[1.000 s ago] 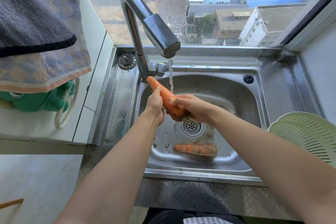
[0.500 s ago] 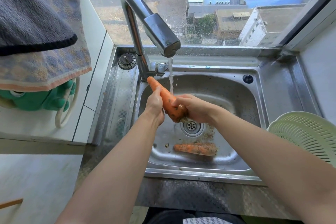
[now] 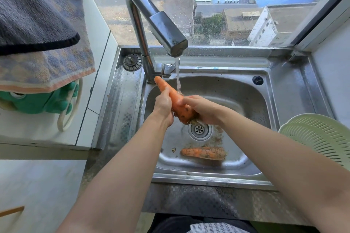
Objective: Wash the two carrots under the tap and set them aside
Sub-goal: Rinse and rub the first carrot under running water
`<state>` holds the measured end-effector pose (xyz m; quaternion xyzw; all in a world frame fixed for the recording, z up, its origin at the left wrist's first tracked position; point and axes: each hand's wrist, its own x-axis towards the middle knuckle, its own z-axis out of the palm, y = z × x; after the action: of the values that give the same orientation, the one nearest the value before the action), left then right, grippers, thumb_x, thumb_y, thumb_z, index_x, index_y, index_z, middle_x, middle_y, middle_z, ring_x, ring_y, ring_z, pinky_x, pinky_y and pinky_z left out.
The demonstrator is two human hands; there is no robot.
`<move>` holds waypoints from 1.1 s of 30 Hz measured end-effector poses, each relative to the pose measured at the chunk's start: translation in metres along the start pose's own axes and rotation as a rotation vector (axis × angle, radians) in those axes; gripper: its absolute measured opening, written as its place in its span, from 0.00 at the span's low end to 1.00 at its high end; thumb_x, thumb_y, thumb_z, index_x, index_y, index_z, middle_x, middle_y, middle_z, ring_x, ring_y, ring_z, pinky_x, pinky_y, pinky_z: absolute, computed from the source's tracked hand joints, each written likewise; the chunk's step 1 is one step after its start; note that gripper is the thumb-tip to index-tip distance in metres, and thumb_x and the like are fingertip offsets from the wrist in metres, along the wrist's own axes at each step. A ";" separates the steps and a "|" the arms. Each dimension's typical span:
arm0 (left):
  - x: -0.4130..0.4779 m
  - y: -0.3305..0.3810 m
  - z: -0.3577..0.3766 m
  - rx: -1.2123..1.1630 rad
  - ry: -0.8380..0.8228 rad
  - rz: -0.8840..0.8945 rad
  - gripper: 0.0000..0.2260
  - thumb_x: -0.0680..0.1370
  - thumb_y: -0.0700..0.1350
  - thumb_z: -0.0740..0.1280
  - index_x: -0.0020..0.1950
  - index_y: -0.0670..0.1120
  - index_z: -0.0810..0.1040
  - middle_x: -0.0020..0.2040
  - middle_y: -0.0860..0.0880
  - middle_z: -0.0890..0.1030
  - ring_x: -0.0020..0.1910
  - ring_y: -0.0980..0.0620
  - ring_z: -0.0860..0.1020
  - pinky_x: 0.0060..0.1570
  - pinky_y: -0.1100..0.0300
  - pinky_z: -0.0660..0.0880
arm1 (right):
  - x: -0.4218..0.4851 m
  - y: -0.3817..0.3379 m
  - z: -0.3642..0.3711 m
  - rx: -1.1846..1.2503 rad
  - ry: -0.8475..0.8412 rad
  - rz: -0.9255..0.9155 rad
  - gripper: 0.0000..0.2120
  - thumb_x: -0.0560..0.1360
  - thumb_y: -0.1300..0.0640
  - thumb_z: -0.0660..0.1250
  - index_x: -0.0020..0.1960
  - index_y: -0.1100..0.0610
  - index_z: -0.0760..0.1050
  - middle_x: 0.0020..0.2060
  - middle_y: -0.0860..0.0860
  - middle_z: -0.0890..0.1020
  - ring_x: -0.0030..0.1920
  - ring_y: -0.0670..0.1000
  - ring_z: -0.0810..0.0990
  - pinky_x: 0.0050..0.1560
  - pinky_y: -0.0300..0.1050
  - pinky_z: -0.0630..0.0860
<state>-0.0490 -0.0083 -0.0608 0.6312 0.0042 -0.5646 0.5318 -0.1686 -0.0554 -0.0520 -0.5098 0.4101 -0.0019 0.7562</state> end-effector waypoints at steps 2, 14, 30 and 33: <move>-0.001 0.000 0.000 -0.016 0.003 0.006 0.22 0.83 0.56 0.54 0.65 0.40 0.73 0.48 0.47 0.80 0.46 0.52 0.78 0.53 0.54 0.74 | 0.000 0.000 -0.002 -0.033 -0.017 0.006 0.25 0.72 0.52 0.68 0.61 0.69 0.74 0.46 0.62 0.78 0.43 0.57 0.75 0.41 0.50 0.71; -0.007 -0.002 0.003 -0.007 -0.064 -0.010 0.20 0.84 0.54 0.54 0.60 0.41 0.77 0.52 0.44 0.80 0.49 0.50 0.78 0.48 0.56 0.75 | 0.004 0.002 0.002 -0.019 0.065 -0.025 0.23 0.79 0.44 0.63 0.53 0.66 0.78 0.41 0.60 0.82 0.37 0.53 0.80 0.36 0.45 0.76; 0.001 -0.004 -0.004 -0.052 -0.003 0.008 0.23 0.84 0.55 0.53 0.72 0.40 0.67 0.56 0.48 0.77 0.44 0.54 0.77 0.39 0.60 0.74 | -0.005 0.004 -0.004 0.052 -0.189 -0.011 0.19 0.77 0.55 0.68 0.62 0.66 0.72 0.50 0.62 0.77 0.45 0.53 0.78 0.45 0.45 0.75; 0.000 -0.007 -0.002 0.002 0.009 0.004 0.24 0.83 0.56 0.54 0.70 0.40 0.70 0.55 0.44 0.80 0.47 0.50 0.79 0.40 0.57 0.75 | 0.001 -0.002 0.007 0.002 0.042 0.022 0.24 0.80 0.44 0.62 0.57 0.67 0.76 0.48 0.64 0.81 0.42 0.55 0.80 0.45 0.49 0.78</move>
<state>-0.0520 -0.0043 -0.0656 0.6342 0.0047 -0.5607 0.5323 -0.1629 -0.0509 -0.0499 -0.5042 0.4318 -0.0048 0.7479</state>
